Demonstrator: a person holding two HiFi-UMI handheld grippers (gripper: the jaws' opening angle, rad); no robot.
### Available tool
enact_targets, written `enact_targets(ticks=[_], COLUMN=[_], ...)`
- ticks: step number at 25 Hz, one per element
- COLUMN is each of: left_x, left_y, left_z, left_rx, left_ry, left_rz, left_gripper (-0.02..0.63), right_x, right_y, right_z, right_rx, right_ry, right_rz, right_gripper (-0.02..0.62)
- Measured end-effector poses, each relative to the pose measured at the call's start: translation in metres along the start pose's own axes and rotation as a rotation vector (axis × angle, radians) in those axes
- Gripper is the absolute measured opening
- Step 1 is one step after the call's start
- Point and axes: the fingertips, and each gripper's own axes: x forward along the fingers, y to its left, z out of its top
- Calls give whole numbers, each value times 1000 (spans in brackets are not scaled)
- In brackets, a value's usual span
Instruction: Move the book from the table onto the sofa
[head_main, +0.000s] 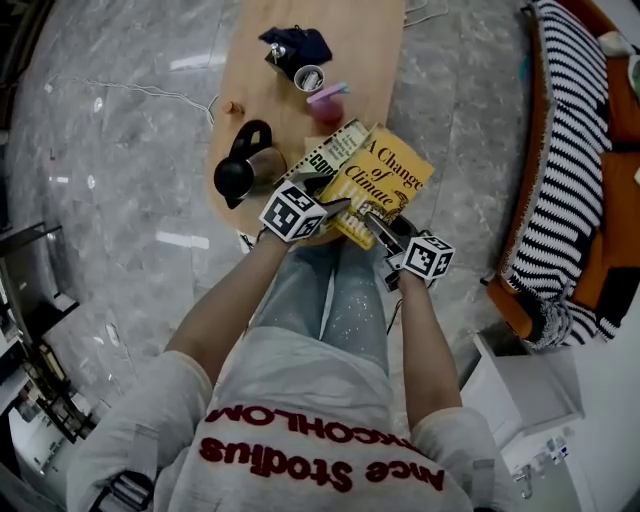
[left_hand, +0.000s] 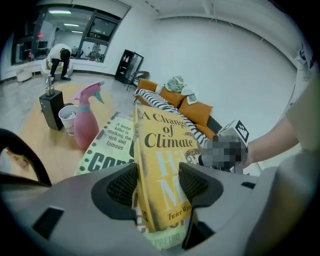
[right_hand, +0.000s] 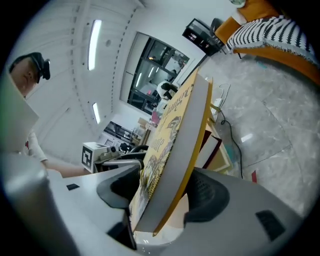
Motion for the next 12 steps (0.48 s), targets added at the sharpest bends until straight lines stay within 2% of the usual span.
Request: enact_targets(ticks=[2, 4, 8, 12], left_x=[1, 1, -2, -13], left_y=[-4, -8, -20, -25], left_z=[2, 4, 9, 19], left_rx=[-15, -21, 10, 12], left_ry=[-12, -20, -35, -94], left_rz=[-22, -43, -53, -35], left_gripper=[253, 253, 253, 252], right_x=[-7, -15, -31, -47], right_y=[5, 7, 19, 38], right_z=[6, 10, 19, 35], right_rx=[13, 14, -21, -53], right_ry=[-37, -68, -128, -196], right_rz=[17, 15, 0, -11], right_gripper=[296, 233, 211, 190])
